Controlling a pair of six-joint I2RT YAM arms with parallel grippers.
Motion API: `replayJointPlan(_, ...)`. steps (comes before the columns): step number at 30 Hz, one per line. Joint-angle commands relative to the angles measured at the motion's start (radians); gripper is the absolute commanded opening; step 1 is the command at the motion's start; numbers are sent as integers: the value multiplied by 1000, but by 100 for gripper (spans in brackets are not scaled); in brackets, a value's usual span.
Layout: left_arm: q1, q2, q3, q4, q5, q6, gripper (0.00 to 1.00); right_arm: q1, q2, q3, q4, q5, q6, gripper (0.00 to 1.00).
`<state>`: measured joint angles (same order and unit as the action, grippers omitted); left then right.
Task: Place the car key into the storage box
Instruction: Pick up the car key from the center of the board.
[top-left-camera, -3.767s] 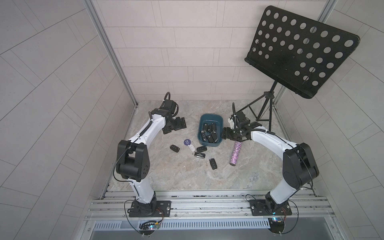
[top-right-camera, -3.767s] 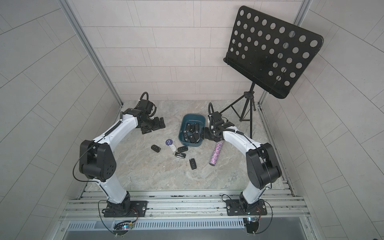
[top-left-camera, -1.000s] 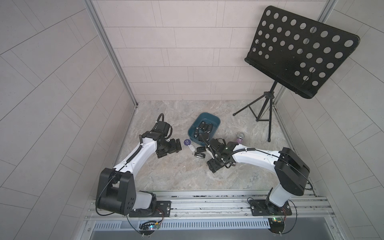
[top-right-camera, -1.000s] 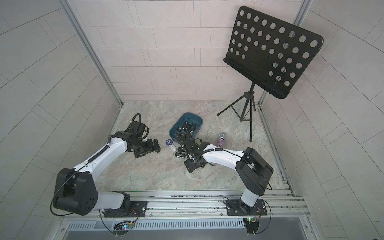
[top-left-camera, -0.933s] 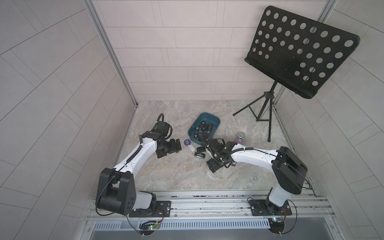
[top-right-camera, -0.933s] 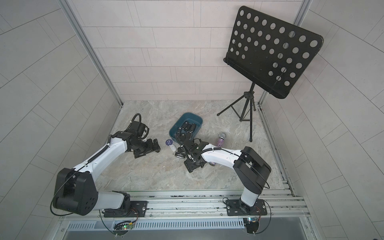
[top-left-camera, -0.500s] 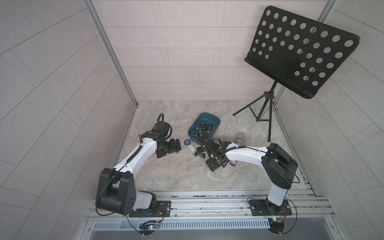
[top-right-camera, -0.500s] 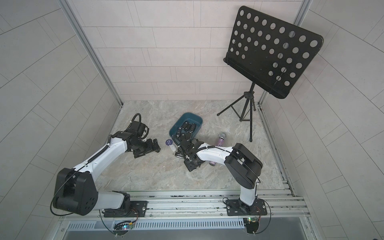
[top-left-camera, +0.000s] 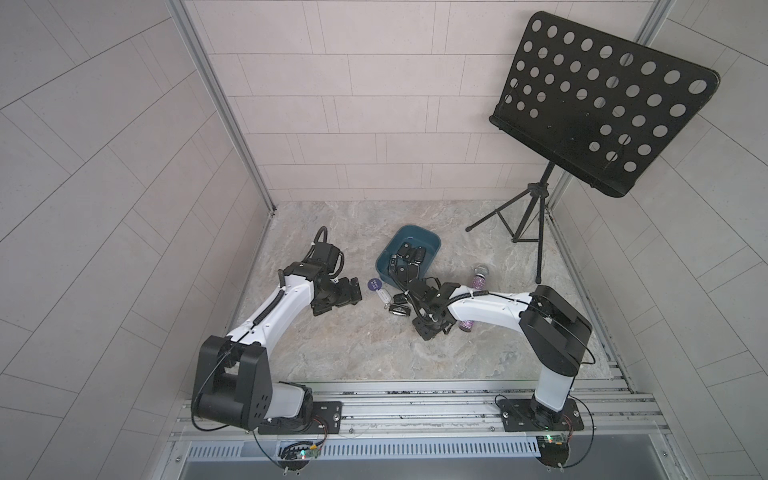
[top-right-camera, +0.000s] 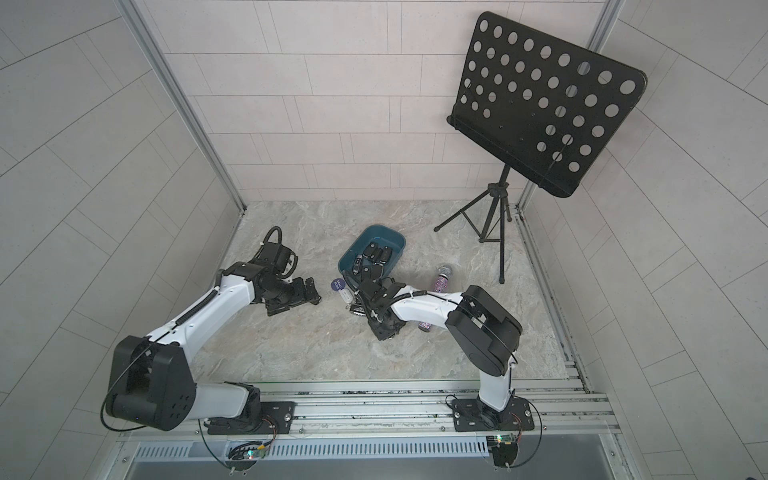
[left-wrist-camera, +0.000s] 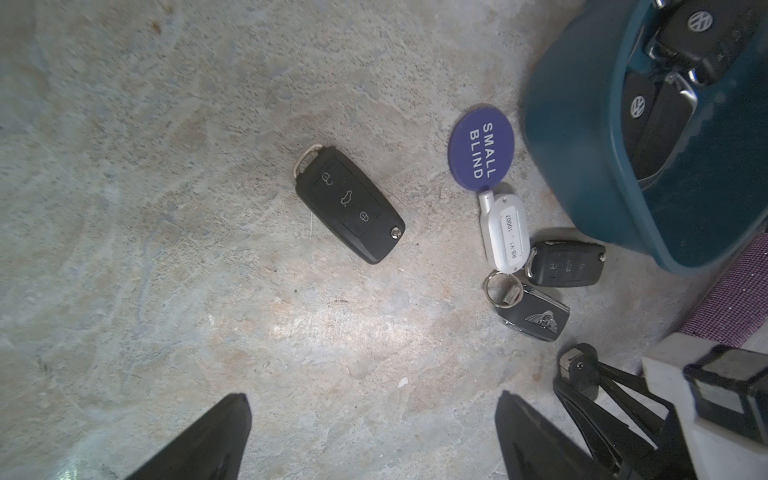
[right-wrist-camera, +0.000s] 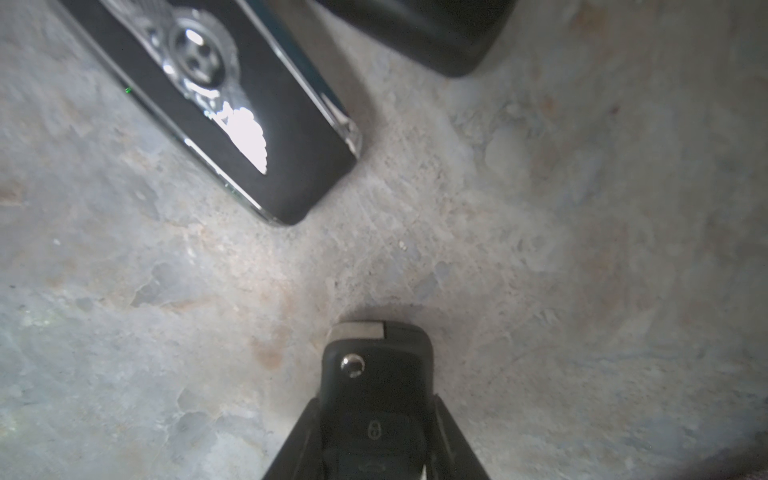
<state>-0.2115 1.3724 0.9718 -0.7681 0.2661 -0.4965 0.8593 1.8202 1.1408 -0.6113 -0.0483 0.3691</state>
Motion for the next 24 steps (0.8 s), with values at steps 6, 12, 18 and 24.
replayJointPlan(6, 4, 3, 20, -17, -39, 7, 100, 4, -50, 36, -62, 25, -16, 31)
replayJointPlan(12, 7, 38, 77, 7, -44, -5, 100, -33, -137, 89, -101, 30, -30, 31)
replayJointPlan(18, 9, 111, 163, 28, -43, -9, 100, -126, -173, 172, -98, -10, -29, 31)
replayJointPlan(24, 10, 170, 234, 38, -39, -8, 100, -240, -92, 313, -68, -73, 17, 31)
